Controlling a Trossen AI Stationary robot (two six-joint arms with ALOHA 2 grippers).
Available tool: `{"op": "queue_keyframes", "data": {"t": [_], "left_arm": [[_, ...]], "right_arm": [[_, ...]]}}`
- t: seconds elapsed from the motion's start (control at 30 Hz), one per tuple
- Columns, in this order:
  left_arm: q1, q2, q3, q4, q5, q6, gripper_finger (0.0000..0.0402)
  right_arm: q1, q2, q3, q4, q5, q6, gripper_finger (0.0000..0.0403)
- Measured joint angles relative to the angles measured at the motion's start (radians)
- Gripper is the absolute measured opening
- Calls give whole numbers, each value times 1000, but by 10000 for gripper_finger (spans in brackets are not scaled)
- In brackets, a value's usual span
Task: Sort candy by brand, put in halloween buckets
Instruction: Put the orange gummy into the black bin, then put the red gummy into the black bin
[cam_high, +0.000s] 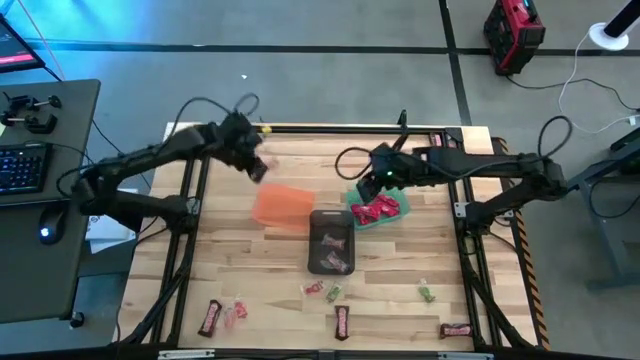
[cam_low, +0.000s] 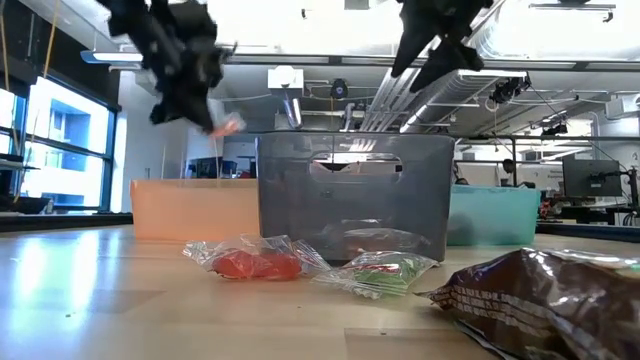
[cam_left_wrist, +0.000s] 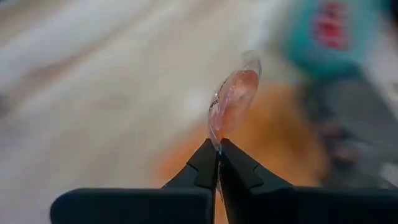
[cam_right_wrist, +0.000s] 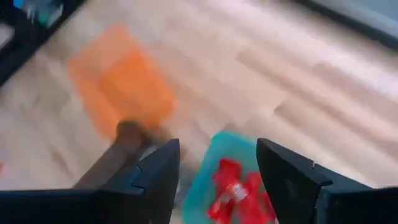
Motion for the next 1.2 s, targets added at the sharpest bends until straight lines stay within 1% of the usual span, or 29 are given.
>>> {"op": "queue_keyframes", "data": {"t": [0.07,0.13,0.23,0.33,0.43,0.53,0.63,0.73,0.83,0.97,1.07,1.13,1.2], "left_arm": [[-132,-8,0,56,-9,-66,1],[-255,11,0,138,-38,-120,1],[-400,85,0,331,-43,-148,1],[-495,183,1,524,-32,-124,1],[-546,284,36,596,-34,-127,4],[-565,375,85,569,-37,-123,21],[-571,437,132,565,-23,-105,51],[-574,467,173,566,14,-94,89],[-574,465,198,557,31,-80,128],[-565,408,222,407,73,-49,170],[-568,329,207,253,80,-41,186],[-592,258,169,220,64,-45,190],[-633,166,101,248,27,-79,190]], "right_arm": [[0,-21,0,-4,52,2,206],[-1,-26,0,-7,91,4,206],[-12,-26,0,-5,107,8,206],[-24,-26,0,-4,106,8,206],[-34,-26,0,-4,106,8,206],[-39,-26,0,-4,96,8,206],[-39,-26,0,-4,88,1,206],[-39,-26,0,-7,86,1,206],[-39,-26,0,-7,85,1,206],[-38,-26,0,-7,82,0,206],[-38,-25,0,-10,63,0,206],[-38,-26,0,-10,50,0,206],[-38,-25,0,-11,33,5,206]]}}
